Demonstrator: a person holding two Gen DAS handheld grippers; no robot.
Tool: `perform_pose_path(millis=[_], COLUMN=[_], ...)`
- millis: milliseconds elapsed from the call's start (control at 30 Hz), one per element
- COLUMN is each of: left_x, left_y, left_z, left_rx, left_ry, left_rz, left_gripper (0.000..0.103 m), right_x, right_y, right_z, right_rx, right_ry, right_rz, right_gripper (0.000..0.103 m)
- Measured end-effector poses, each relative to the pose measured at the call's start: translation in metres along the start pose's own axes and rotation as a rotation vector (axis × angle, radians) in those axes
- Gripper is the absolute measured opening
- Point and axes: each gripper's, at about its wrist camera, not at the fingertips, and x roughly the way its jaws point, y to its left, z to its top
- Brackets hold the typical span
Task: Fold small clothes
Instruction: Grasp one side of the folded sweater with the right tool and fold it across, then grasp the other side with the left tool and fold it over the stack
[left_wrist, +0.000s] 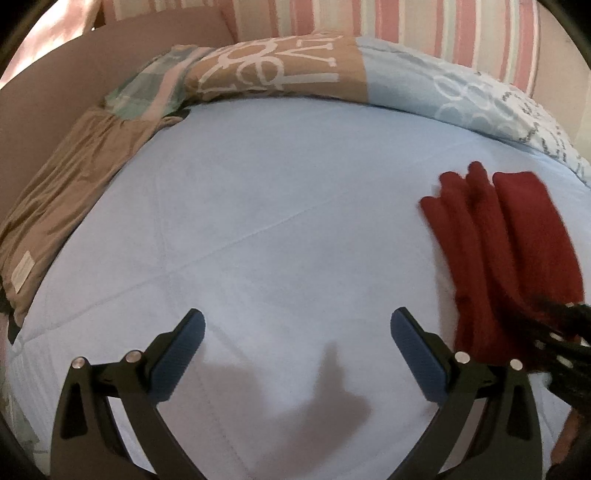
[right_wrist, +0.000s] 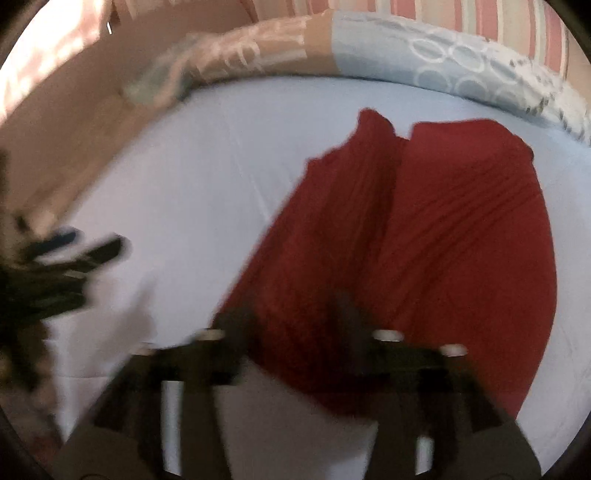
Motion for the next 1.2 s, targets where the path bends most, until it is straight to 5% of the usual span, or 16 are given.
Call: perform_pose_path(millis=[100, 433, 700, 767, 833, 1100, 1133, 1200], left_x=[-0.006, -0.007, 0.017, 0.023, 0.025, 0.051, 0.051, 0.048], left_y=[-0.017, -0.128, -0.186, -0.195, -0.199, -0.221, -0.223, -0.224], left_z=[0.007, 0.024, 0.023, 0.024, 0.021, 0.016, 0.015, 0.015], left_rx=[0.033, 0.232, 0.255, 0.248, 0.260, 0.318, 0.329, 0.338], left_ry=[-0.014, -0.018, 0.020, 0.046, 0.068, 0.151, 0.144, 0.130], left_rz=[-0.044, -0.251, -0.267, -0.288, -0.299, -0.269, -0.265, -0.297], left_gripper=[0.101, 0.101, 0.099, 0.086, 0.057, 0.055, 0.048, 0.017], right_x=[-0.033, -0.074, -0.074, -0.070, -0.070, -0.067, -0.066, -0.066], right_y=[-0.010, -0.109, -0.139, -0.142, -0.147, -0.161, -0.162, -0.161], right_z=[-0.001, -0.024, -0.030, -0.031, -0.035, -0.044, -0.045, -0.046], right_rx=[0.023, 0.216, 0.212, 0.220, 0.225, 0.269, 0.271, 0.274], right_ry=[-0.057, -0.120, -0.125, -0.124, -0.122, -0.116, -0.114, -0.115], right_rz=[0.015, -0.186, -0.329, -0.332, -0.327, -0.305, -0.304, -0.300], right_gripper=[0.078, 0.078, 0.075, 0.075, 0.075, 0.075, 0.075, 0.075])
